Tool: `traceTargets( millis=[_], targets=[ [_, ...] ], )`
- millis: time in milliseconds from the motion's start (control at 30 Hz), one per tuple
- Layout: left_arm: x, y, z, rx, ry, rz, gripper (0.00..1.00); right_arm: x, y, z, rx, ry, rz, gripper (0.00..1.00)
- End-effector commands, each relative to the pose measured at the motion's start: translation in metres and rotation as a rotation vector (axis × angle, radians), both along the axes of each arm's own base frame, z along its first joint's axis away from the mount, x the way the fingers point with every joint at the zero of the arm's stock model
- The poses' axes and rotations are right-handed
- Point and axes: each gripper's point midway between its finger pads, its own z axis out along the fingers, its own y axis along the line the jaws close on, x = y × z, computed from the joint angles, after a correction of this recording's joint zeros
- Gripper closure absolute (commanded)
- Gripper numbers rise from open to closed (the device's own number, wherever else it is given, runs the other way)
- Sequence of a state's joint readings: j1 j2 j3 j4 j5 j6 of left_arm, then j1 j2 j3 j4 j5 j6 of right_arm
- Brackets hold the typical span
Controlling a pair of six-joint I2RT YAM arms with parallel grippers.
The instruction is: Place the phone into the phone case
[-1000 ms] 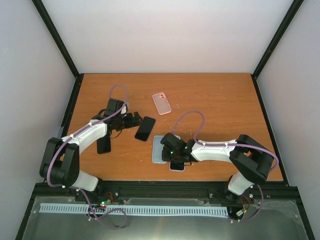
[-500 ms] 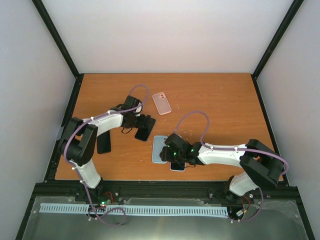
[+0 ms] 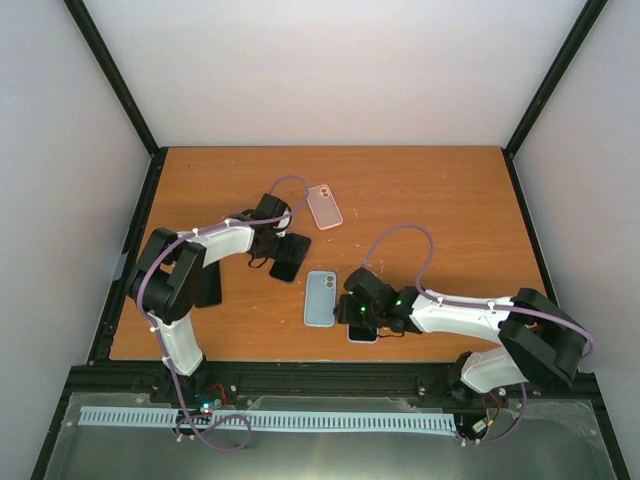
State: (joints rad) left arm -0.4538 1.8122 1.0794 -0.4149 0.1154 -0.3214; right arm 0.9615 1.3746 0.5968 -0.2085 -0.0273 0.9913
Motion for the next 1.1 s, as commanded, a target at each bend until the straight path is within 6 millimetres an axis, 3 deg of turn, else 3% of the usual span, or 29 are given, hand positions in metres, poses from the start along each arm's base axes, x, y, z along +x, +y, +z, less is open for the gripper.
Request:
traceTargets(
  millis=[0,400,700,1067],
  targets=[
    [0.010,-0.006,0.003,0.042,-0.016,-0.045,0.01,0.000,-0.012,0.000,-0.039,-0.021,-0.001,0.46],
    [0.005,-0.021,-0.009,0.139,0.011,-0.106,0.01,0.008,-0.022,0.015,0.007,-0.128,-0.036,0.42],
    [-0.001,-0.016,-0.018,0.209,0.036,-0.098,0.03,0.008,-0.029,0.021,0.021,-0.148,-0.066,0.43],
    [-0.002,-0.018,-0.008,0.173,0.029,-0.064,0.22,0.008,-0.031,0.032,0.060,-0.164,-0.084,0.43]
  ],
)
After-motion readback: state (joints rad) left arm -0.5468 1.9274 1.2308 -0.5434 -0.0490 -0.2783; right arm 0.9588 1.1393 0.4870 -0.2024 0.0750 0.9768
